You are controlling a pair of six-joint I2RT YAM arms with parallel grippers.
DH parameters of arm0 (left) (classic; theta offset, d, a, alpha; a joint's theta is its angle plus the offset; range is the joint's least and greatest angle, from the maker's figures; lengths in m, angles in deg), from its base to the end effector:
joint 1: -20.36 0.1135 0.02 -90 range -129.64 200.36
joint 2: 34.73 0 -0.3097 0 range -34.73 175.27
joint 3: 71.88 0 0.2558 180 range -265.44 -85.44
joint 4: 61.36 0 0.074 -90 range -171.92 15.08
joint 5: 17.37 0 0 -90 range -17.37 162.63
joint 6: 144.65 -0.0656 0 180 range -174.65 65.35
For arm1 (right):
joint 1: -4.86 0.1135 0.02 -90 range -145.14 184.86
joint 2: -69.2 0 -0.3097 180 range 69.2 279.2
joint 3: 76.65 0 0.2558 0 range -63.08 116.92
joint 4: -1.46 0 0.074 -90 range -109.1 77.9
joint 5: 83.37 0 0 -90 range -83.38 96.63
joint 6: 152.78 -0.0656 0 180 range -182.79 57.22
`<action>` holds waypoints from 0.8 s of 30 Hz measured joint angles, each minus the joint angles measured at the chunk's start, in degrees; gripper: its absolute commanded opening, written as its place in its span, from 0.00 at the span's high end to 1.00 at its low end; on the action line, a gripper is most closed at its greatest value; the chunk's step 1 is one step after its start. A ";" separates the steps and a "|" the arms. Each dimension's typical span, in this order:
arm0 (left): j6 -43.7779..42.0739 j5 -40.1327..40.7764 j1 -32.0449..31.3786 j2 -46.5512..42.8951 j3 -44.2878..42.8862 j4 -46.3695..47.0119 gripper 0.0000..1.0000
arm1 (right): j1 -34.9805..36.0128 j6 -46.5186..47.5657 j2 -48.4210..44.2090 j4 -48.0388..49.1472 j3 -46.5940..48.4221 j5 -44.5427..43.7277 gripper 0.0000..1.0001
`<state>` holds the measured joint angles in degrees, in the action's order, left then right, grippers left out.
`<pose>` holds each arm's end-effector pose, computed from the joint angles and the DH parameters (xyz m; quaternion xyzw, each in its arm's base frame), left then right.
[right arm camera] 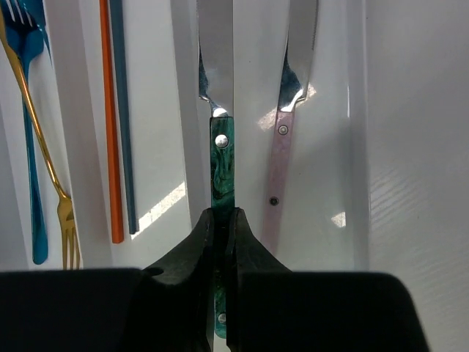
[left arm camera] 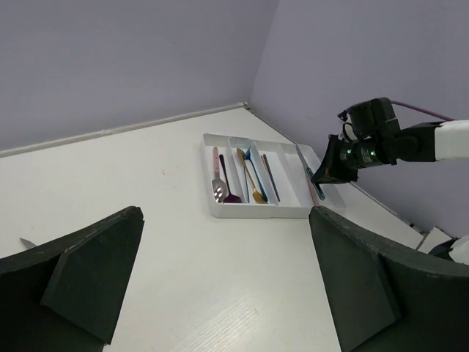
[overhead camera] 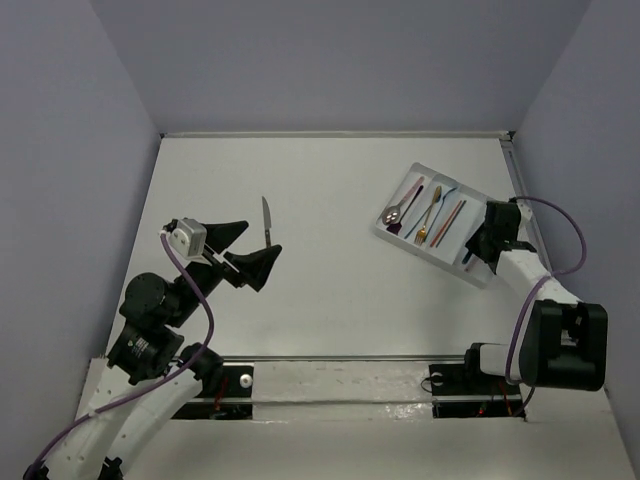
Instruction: Sort the eating utensils into containers
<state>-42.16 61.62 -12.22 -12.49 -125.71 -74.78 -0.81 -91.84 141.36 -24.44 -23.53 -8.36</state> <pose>0.0630 -0.0551 0.4079 0.1783 0.5614 -0.3609 0.7230 0.2612 -0.0430 0.2278 0.3210 0.8591 -0.0410 0.3964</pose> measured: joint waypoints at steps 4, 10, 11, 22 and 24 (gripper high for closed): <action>0.00 0.00 -0.11 0.00 0.00 0.00 0.01 | -0.15 1.09 3.04 1.22 0.00 0.00 0.83; 0.00 0.02 -0.09 0.02 0.00 0.00 0.01 | -0.63 2.38 4.11 1.49 0.04 -1.90 0.42; 0.00 0.00 -0.11 0.02 0.00 -0.02 0.01 | -0.63 2.36 3.96 1.44 0.04 -2.14 0.38; -0.02 0.42 -0.11 0.09 0.00 -0.04 0.01 | 15.28 3.85 -5.20 1.70 2.60 2.23 0.29; -0.04 1.14 -0.07 0.11 0.00 -0.15 0.01 | 24.02 3.15 -1.84 2.80 5.42 2.36 0.29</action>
<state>-42.20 62.76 -12.29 -12.39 -125.71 -74.94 23.21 -88.70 139.52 -21.64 -18.11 -6.00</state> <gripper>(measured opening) 0.992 0.704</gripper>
